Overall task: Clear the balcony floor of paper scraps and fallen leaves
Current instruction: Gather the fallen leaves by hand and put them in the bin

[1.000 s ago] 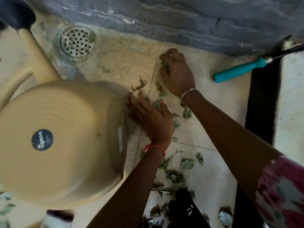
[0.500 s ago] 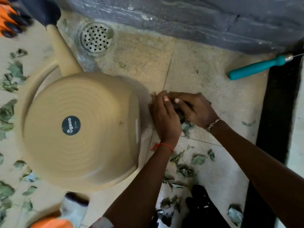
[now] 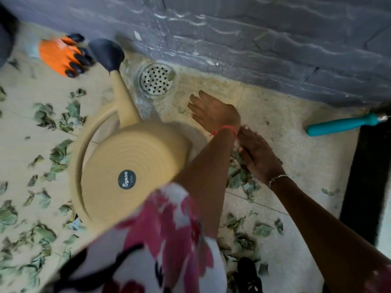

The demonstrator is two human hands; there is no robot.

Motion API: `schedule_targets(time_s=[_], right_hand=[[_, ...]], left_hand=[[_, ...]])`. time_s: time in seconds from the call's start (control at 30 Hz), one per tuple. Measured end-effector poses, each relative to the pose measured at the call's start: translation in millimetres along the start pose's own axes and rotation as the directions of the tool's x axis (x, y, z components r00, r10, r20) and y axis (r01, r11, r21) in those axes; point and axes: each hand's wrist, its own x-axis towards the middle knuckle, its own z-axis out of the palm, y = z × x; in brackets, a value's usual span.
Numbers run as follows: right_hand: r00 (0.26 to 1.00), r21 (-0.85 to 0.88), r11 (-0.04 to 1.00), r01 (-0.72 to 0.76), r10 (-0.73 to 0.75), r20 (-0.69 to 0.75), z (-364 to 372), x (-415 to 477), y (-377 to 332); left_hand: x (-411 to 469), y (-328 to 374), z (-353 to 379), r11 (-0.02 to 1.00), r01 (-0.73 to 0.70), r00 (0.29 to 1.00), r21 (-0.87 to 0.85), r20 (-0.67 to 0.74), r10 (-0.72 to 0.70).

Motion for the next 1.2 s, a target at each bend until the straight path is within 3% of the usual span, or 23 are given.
schedule_targets(time_s=[0.1,0.17,0.27,0.33,0.47,0.8,0.9,1.07,1.2], right_hand=[[0.998,-0.126,0.991,0.038,-0.044,-0.044,2.2,-1.5,-1.7],[0.998,-0.180,0.983,0.029,-0.039,-0.051,4.1,-0.7,-4.8],[0.999,-0.265,0.964,0.007,-0.017,-0.035,6.7,-1.9,-6.6],[0.999,-0.277,0.961,0.005,-0.014,-0.033,6.8,-1.7,-7.5],[0.999,-0.280,0.960,0.001,-0.016,-0.049,6.5,-2.9,-7.6],[0.999,-0.295,0.955,-0.013,-0.003,-0.052,4.2,-2.1,-12.7],[0.999,-0.297,0.955,-0.016,0.003,-0.043,3.5,-0.1,-13.4],[0.999,-0.294,0.956,-0.021,0.010,-0.038,3.8,-1.1,-14.9],[0.999,-0.301,0.953,-0.020,0.011,-0.031,4.3,0.9,-14.0]], left_hand=[[43.6,0.2,-16.9,0.967,0.038,0.999,0.252,-0.003,-0.038],[69.1,-8.4,-31.3,0.909,-0.015,0.995,0.416,0.092,-0.025],[99.2,-24.1,-54.4,0.753,-0.340,0.908,0.563,0.405,0.108],[111.9,-32.0,-67.7,0.684,-0.511,0.818,0.521,0.538,0.202],[122.2,-44.0,-82.7,0.661,-0.619,0.733,0.425,0.615,0.291],[135.9,-48.3,-86.3,0.626,-0.705,0.648,0.332,0.661,0.379],[143.1,-48.5,-92.1,0.671,-0.672,0.686,0.312,0.602,0.408],[170.1,-44.9,-95.5,0.835,-0.466,0.881,0.292,0.244,0.406],[186.5,-35.0,-89.5,0.841,-0.453,0.890,0.295,0.202,0.409]])
